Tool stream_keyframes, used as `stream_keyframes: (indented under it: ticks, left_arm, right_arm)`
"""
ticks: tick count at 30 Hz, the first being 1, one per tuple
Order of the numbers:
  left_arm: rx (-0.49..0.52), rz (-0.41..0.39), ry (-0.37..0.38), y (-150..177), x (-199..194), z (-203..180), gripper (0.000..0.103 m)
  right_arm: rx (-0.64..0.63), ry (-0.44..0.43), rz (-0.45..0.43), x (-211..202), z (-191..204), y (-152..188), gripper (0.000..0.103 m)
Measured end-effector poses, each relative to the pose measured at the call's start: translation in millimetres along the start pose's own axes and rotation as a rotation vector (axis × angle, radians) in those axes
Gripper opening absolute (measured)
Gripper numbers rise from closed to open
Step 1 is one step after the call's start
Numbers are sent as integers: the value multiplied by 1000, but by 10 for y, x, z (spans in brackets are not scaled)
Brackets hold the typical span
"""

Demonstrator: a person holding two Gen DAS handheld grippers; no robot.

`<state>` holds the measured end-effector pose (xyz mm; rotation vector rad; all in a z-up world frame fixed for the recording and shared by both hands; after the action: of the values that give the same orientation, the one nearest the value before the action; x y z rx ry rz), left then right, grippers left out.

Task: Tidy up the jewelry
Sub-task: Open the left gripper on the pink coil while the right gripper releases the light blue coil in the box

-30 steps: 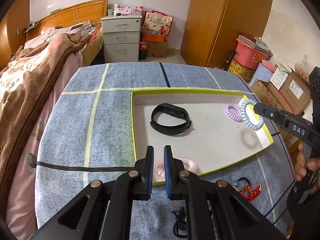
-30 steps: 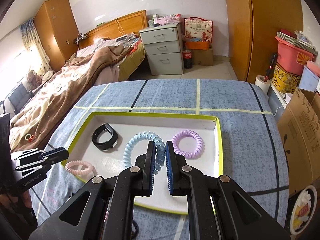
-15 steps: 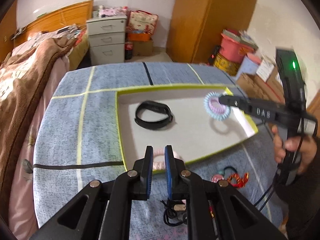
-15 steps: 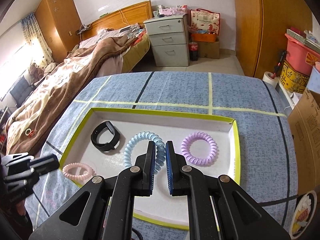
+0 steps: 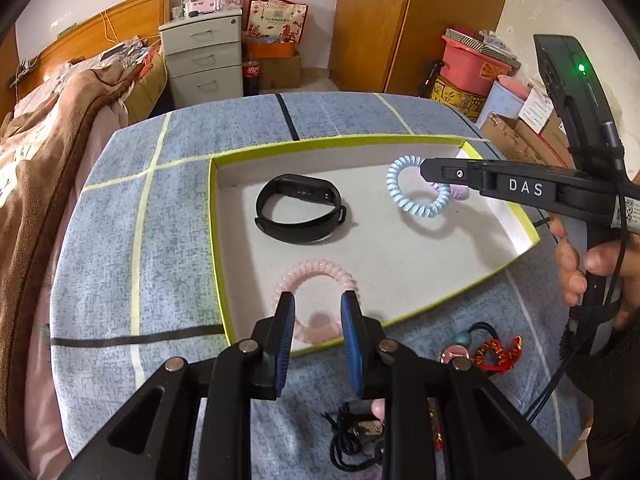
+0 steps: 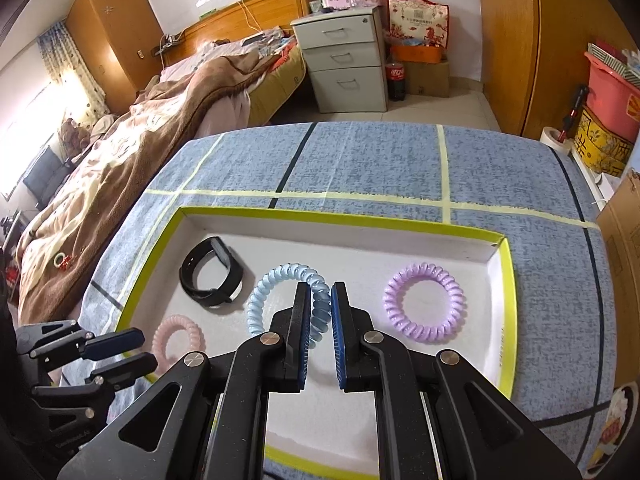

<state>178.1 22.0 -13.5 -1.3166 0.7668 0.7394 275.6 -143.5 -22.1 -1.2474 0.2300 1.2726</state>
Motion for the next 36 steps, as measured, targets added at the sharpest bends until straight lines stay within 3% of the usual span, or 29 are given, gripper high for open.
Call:
stream_keyframes:
  ticks: [10,20,34,36]
  left_arm:
    - [-2,33,9,-44,198,-37,25]
    - [-23,31,-49,-167,308,30,25]
    - [-78,27,-16,-209,330,121,25]
    - [-86,25,-11,-201,322,143,25]
  right_arm:
    - [-18,21,48,233,-16,-101,11]
    - [-40,65,92,435,4,-149,11]
    - [-81,100,86,497,74,-154,11]
    - [-84,92,82,482,88,-155,17]
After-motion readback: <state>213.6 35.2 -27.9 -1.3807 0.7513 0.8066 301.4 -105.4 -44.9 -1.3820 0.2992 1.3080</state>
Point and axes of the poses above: each gripper's, at about its wrist camera, not at the fingertips, and x roughly the way its jaws point, z to its left, y to its underside, the point moved 2 cm from there along x, roughly the way its jaws point, and after that the axes turned 14 degrees about -y, right-handed, at the moved point
